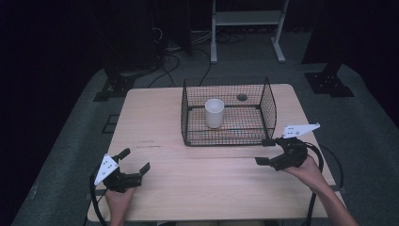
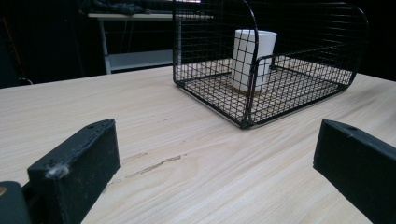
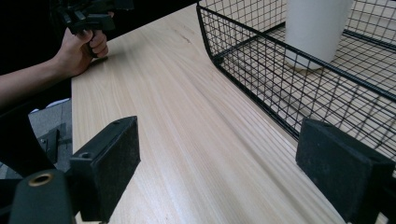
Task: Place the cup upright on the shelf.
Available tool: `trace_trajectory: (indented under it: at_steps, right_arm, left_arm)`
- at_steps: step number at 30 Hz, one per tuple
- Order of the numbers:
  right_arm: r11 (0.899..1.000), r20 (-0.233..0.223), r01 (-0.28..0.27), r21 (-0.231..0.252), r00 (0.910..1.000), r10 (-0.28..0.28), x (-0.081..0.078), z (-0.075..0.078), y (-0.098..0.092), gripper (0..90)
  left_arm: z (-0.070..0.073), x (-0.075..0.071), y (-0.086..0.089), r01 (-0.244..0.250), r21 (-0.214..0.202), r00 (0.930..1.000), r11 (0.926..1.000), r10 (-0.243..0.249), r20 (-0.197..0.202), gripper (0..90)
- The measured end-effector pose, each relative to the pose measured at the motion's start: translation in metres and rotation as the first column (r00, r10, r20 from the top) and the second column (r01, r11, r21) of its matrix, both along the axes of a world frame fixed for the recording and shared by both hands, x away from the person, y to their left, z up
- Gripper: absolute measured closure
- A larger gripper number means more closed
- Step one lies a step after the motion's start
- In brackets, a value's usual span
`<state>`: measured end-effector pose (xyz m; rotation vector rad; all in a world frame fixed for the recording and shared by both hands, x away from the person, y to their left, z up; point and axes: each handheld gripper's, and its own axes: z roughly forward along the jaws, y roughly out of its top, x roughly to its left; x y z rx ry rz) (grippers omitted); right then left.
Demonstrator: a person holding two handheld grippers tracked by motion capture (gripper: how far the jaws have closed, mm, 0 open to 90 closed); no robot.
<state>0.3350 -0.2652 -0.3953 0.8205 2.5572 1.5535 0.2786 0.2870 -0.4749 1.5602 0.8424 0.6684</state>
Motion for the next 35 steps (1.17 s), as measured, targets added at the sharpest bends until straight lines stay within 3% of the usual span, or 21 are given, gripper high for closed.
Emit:
trace_trajectory:
  at_steps: [18,25,31,35]
  right_arm:
    - [0.996,-0.014,0.085,0.034,0.9963,-0.084,-0.016,-0.018,-0.033,12.6]
    - [0.992,-0.023,0.128,0.018,0.9915,-0.128,-0.021,-0.031,-0.044,12.7]
    - [0.988,-0.030,0.151,0.037,0.9882,-0.150,-0.030,-0.040,-0.052,12.7]
    - [0.985,-0.008,0.166,0.050,0.9862,-0.166,-0.040,-0.039,-0.056,12.7]
  left_arm:
    - [0.000,0.000,-0.001,-0.001,0.008,1.0000,1.0000,0.001,0.003,0.0]
    - [0.000,0.000,0.000,-0.004,0.006,1.0000,1.0000,0.004,0.003,0.0]
    - [0.000,0.000,0.000,-0.007,0.007,1.0000,1.0000,0.007,0.003,0.0]
    - [0.000,0.000,0.000,-0.009,0.010,1.0000,0.9999,0.009,0.001,0.0]
